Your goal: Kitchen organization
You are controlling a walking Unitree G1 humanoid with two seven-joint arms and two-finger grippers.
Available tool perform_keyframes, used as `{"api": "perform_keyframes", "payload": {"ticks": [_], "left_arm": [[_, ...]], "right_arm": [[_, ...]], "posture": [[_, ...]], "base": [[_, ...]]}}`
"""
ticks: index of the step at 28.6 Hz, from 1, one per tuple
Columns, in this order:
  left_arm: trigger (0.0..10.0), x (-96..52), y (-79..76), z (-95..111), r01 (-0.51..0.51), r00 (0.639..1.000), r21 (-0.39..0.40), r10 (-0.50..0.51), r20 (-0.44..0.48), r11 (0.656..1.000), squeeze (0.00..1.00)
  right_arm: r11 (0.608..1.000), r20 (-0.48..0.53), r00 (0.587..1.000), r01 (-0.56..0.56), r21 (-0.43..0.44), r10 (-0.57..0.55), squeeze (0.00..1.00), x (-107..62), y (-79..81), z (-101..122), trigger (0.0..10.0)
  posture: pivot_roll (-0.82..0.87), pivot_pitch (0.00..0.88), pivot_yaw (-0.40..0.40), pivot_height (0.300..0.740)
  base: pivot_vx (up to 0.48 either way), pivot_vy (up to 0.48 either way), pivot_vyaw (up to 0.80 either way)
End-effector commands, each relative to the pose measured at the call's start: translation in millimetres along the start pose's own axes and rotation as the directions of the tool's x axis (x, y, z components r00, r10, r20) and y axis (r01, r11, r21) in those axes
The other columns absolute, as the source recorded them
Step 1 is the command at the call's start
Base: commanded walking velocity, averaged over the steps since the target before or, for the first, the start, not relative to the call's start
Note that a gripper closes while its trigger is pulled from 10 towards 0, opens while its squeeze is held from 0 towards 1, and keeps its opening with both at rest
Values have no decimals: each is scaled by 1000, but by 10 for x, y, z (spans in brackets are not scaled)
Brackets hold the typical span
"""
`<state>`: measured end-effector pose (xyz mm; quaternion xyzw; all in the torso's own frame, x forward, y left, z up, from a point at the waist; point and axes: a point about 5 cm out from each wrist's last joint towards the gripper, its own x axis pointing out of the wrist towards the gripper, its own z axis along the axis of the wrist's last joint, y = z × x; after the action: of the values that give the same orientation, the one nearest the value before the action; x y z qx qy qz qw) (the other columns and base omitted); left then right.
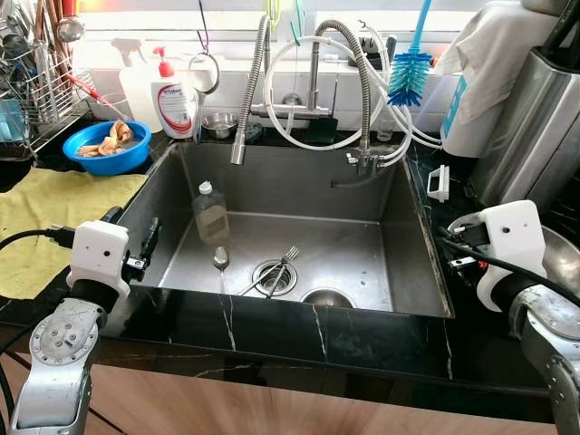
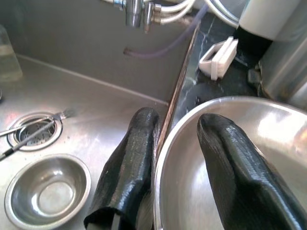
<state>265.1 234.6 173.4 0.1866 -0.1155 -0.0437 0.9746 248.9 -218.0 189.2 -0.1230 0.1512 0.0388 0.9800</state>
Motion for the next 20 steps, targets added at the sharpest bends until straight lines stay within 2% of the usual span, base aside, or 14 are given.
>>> {"api": "perform_keyframes", "payload": {"ticks": [1,20], "left_arm": [[10000,22,22,13,7,1000,3,-6,-5,1000,0],[10000,20,-12,23,7,1000,-11,-8,-4,1000,0]], "right_arm": [[1000,-3,1000,-4,-7,4,0,-28,22,22,10000],[1000,-99,995,9,28,-6,0,1,54,-106,10000]], "posture": [[-72,0,29,740],[-63,0,19,740]], "base": [[0,0,0],[0,0,0]]}}
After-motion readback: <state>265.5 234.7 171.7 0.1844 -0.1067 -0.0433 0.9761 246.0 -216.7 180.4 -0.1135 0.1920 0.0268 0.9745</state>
